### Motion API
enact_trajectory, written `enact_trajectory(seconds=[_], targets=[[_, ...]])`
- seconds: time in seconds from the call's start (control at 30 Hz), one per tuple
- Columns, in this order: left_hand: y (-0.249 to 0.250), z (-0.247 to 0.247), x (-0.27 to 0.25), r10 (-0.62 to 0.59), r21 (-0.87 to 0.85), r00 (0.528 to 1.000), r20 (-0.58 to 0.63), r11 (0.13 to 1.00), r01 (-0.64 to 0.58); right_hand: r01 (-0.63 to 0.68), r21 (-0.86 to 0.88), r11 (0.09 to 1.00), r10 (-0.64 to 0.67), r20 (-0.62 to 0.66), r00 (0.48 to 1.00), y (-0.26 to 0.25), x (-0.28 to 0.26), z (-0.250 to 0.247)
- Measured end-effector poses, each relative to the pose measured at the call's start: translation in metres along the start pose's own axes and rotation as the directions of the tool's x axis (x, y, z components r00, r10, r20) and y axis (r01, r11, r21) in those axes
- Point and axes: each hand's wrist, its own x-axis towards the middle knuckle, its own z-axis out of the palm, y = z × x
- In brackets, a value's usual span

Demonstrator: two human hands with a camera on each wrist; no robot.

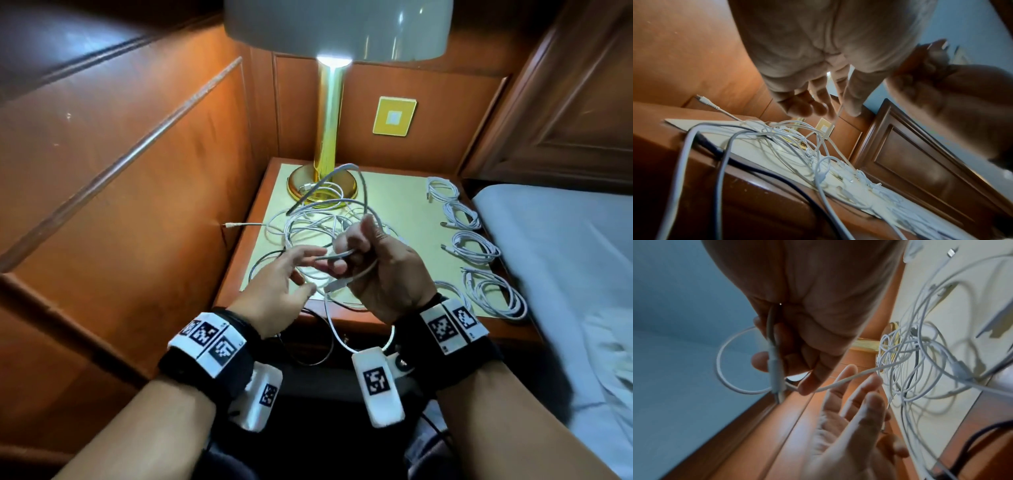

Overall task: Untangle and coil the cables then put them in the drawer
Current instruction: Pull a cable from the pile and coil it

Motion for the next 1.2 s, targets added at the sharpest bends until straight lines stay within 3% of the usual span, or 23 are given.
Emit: enact_trajectory(seconds=[0.13, 0.23, 0.33, 0.43, 0.53, 0.63, 0.7, 0.77, 0.8, 0.83, 0.93, 1.0, 1.13, 1.2], targets=[[-0.003, 0.002, 0.010, -0.005, 0.102, 0.995, -0.096, 0.995, 0.015, -0.018, 0.120, 0.993, 0.012, 0.048, 0.999, -0.008, -0.002, -0.002], [-0.013, -0.001, 0.016, -0.029, 0.101, 0.979, -0.201, 0.994, 0.050, 0.034, 0.074, 0.997, -0.026, -0.118, 0.993, -0.012, -0.001, -0.006], [-0.015, -0.006, 0.019, 0.002, 0.009, 0.918, -0.397, 1.000, 0.002, 0.046, -0.059, 0.997, -0.065, -0.374, 0.925, -0.015, 0.000, -0.011], [-0.005, -0.007, 0.018, 0.089, -0.024, 0.844, -0.529, 0.992, -0.120, -0.052, -0.188, 0.981, -0.057, -0.531, 0.846, -0.009, 0.001, -0.015], [0.004, -0.011, 0.013, 0.214, 0.143, 0.789, -0.575, 0.977, -0.160, -0.142, -0.326, 0.935, -0.074, -0.570, 0.818, -0.003, 0.002, -0.017], [0.014, -0.018, 0.009, 0.336, 0.260, 0.734, -0.590, 0.940, -0.221, -0.190, -0.401, 0.896, -0.046, -0.509, 0.859, 0.004, 0.004, -0.021], [0.022, -0.020, 0.005, 0.415, 0.332, 0.696, -0.586, 0.906, -0.261, -0.253, -0.621, 0.742, -0.087, -0.464, 0.882, 0.010, 0.006, -0.023], [0.029, -0.020, 0.002, 0.469, 0.364, 0.673, -0.572, 0.880, -0.304, -0.252, -0.866, 0.431, -0.184, -0.358, 0.915, 0.017, 0.007, -0.018], [0.031, -0.018, 0.000, 0.476, 0.349, 0.679, -0.559, 0.878, -0.328, -0.217, -0.911, 0.350, -0.189, -0.296, 0.936, 0.021, 0.006, -0.015], [0.031, -0.017, -0.001, 0.466, 0.304, 0.697, -0.545, 0.884, -0.354, -0.171, -0.927, 0.335, -0.174, -0.240, 0.955, 0.026, 0.006, -0.011], [0.032, -0.012, -0.005, 0.357, 0.100, 0.774, -0.523, 0.927, -0.361, -0.084, -0.912, 0.402, -0.112, -0.141, 0.984, 0.036, 0.008, -0.004], [0.033, -0.013, -0.007, 0.259, -0.034, 0.811, -0.525, 0.945, -0.324, -0.068, -0.939, 0.337, -0.121, -0.115, 0.986, 0.037, 0.012, -0.002], [0.029, -0.021, -0.005, 0.169, -0.250, 0.846, -0.505, 0.910, -0.331, -0.046, -0.966, 0.256, -0.156, -0.088, 0.984, 0.029, 0.013, 0.000], [0.026, -0.022, -0.004, 0.162, -0.267, 0.848, -0.504, 0.905, -0.331, -0.016, -0.958, 0.287, -0.171, -0.068, 0.983, 0.027, 0.014, 0.002]])
